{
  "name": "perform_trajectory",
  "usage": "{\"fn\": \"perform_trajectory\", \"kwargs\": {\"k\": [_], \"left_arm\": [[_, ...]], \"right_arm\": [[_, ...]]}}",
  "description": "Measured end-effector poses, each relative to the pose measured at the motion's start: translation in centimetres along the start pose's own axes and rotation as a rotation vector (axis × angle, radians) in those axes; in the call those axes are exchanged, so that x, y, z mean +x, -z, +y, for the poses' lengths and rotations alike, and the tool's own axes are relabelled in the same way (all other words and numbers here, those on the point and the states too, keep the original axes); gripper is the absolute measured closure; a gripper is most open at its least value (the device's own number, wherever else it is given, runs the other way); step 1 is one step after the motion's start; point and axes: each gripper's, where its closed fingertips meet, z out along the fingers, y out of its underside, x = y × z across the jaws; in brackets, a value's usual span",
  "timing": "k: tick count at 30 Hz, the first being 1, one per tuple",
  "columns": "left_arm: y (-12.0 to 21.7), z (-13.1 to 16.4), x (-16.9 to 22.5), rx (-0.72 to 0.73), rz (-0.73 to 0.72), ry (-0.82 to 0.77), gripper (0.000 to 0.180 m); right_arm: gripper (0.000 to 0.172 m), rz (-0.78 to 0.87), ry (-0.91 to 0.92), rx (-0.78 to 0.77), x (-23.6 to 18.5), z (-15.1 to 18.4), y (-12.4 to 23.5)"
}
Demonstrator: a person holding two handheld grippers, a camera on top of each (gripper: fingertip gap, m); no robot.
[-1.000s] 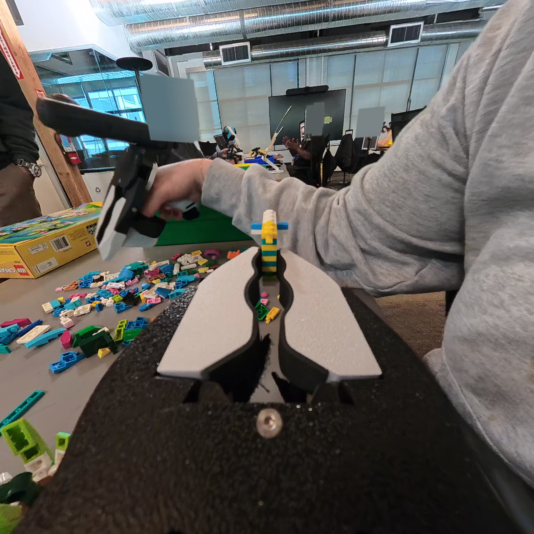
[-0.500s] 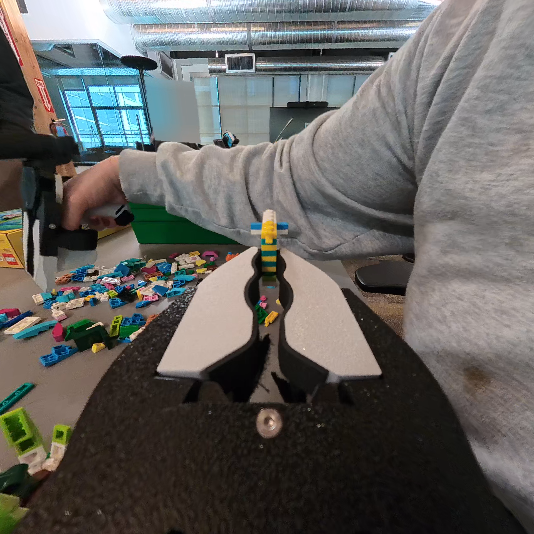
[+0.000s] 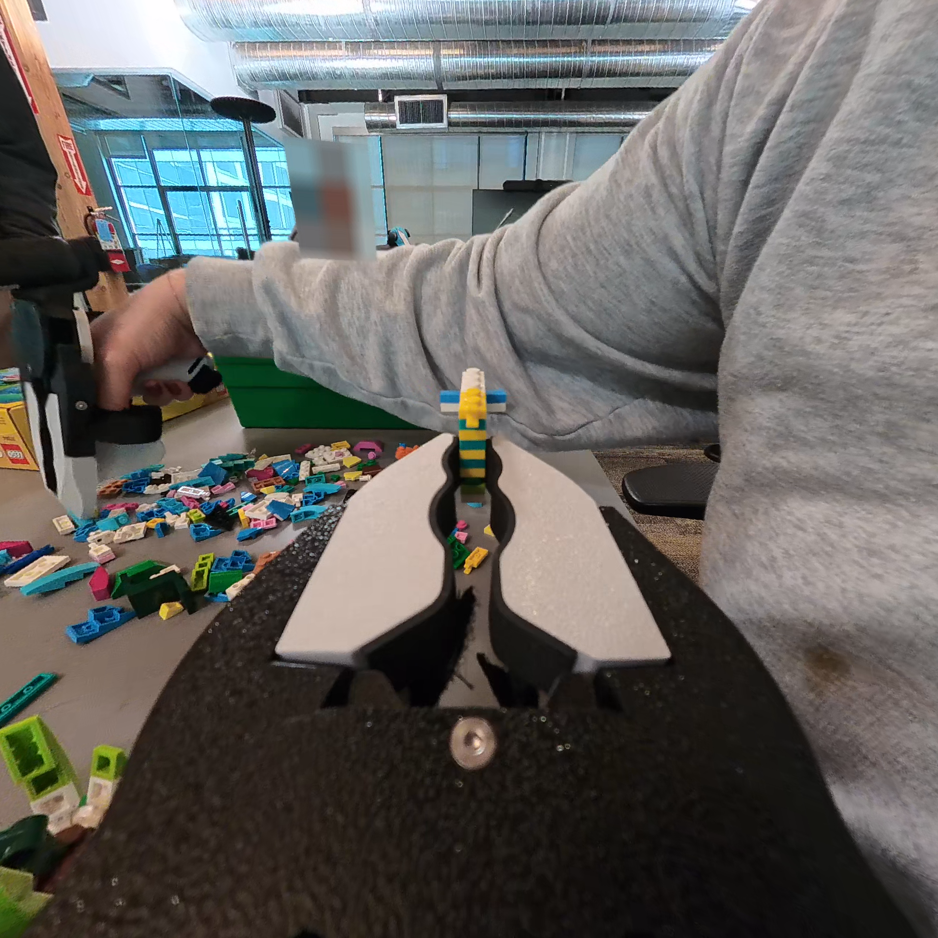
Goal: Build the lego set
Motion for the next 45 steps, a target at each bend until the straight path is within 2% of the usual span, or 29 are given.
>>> {"fn": "perform_trajectory", "kwargs": {"k": [4,10,12,13,16,22,31,32,37,43,45], "left_arm": [[0.0,0.0,0.0,0.000,0.001,-0.001,0.172],[-0.1,0.0,0.0,0.000,0.002,0.002,0.172],[-0.1,0.0,0.0,0.000,0.002,0.003,0.172],[-0.1,0.0,0.0,0.000,0.002,0.003,0.172],[-0.1,0.0,0.0,0.001,0.002,0.005,0.172],[-0.1,0.0,0.0,0.002,0.005,0.004,0.172],[-0.1,0.0,-0.2,0.003,0.009,0.003,0.172],[-0.1,0.0,-0.2,0.003,0.009,0.002,0.172],[0.1,0.0,-0.5,0.001,0.011,0.000,0.172],[0.2,-0.2,-0.9,0.002,0.013,-0.001,0.172],[0.1,-0.3,-1.0,0.001,0.012,-0.003,0.172]], "right_arm": [[0.152,0.070,0.008,-0.023,1.9,0.0,0.5],[0.151,0.060,-0.029,-0.055,3.1,-0.1,0.4],[0.143,0.084,-0.020,-0.062,3.4,-0.2,0.9],[0.141,0.073,-0.018,-0.018,3.0,-1.1,1.2],[0.138,-0.100,-0.023,0.118,-1.0,-4.3,1.6],[0.136,-0.061,0.045,0.007,-2.9,-5.1,-0.4],[0.156,0.017,0.114,-0.074,-2.3,-4.7,-1.4],[0.166,0.027,0.116,-0.071,-2.0,-4.7,-1.2],[0.167,0.087,0.053,-0.033,0.9,-4.8,-0.5],[0.166,0.103,0.020,-0.087,2.4,-3.2,-1.2],[0.158,0.090,0.007,-0.066,2.2,-3.4,-1.1]]}}
